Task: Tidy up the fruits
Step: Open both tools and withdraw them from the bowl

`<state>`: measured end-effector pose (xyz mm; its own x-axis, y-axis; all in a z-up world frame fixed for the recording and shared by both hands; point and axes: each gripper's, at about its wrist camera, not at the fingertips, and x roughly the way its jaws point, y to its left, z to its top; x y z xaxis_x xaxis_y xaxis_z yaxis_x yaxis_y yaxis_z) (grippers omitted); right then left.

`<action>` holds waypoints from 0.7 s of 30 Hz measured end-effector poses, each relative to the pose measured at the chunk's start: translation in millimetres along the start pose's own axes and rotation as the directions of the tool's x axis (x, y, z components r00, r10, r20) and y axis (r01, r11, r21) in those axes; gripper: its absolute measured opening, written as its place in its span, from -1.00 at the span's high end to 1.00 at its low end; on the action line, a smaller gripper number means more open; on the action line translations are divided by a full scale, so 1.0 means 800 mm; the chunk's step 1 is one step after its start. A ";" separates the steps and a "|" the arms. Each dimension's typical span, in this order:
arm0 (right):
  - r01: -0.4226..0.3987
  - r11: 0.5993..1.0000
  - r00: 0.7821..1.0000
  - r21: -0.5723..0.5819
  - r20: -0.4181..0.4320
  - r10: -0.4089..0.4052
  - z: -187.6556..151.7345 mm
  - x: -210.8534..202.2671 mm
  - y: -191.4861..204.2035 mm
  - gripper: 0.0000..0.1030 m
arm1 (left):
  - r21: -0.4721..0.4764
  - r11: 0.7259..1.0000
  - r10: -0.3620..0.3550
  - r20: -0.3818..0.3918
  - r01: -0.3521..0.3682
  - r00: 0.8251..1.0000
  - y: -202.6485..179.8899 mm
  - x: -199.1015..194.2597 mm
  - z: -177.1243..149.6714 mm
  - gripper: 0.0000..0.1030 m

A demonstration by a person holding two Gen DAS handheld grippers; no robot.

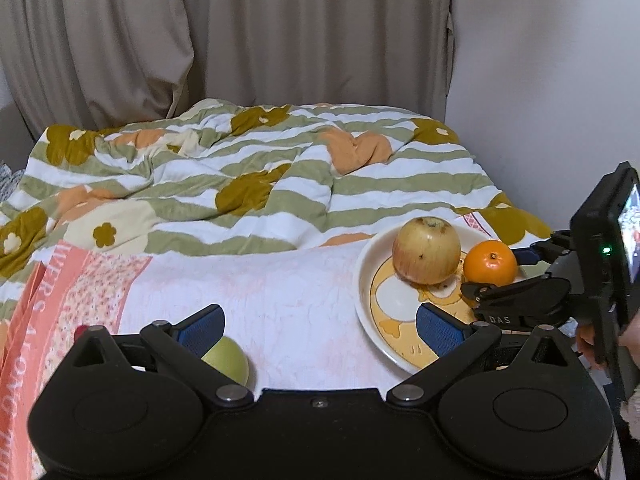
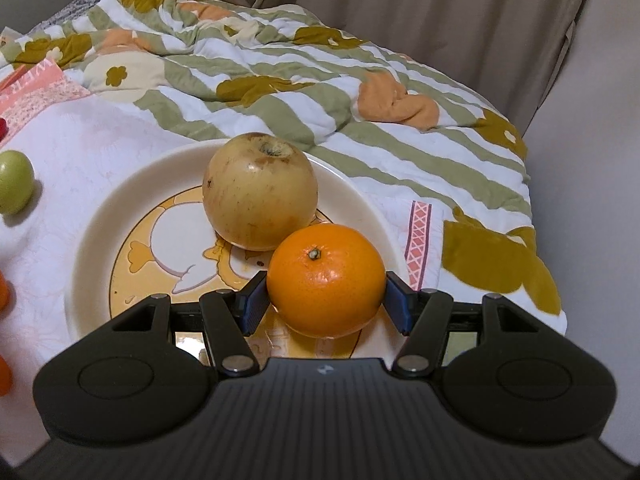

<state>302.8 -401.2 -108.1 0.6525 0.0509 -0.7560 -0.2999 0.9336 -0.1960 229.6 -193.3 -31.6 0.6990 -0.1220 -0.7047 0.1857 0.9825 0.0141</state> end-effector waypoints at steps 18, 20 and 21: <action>0.024 0.997 0.994 0.068 0.109 -0.031 -0.001 -0.086 -0.017 -1.00 | -0.058 0.998 0.025 0.065 -0.021 0.998 -0.003 -0.068 -0.015 -1.00; 0.011 0.996 0.994 0.088 0.105 -0.020 -0.004 -0.103 -0.022 -1.00 | -0.055 0.998 0.036 0.076 -0.032 0.996 -0.006 -0.081 -0.017 -1.00; 0.001 0.995 0.994 0.099 0.105 -0.011 -0.006 -0.112 -0.025 -1.00 | -0.054 0.998 0.044 0.081 -0.040 0.996 -0.008 -0.088 -0.019 -1.00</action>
<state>246.9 -426.2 -39.4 0.7251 0.0775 -0.6842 -0.2290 0.9643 -0.1334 168.9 -189.1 7.3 0.7604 -0.0895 -0.6432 0.1199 0.9928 0.0037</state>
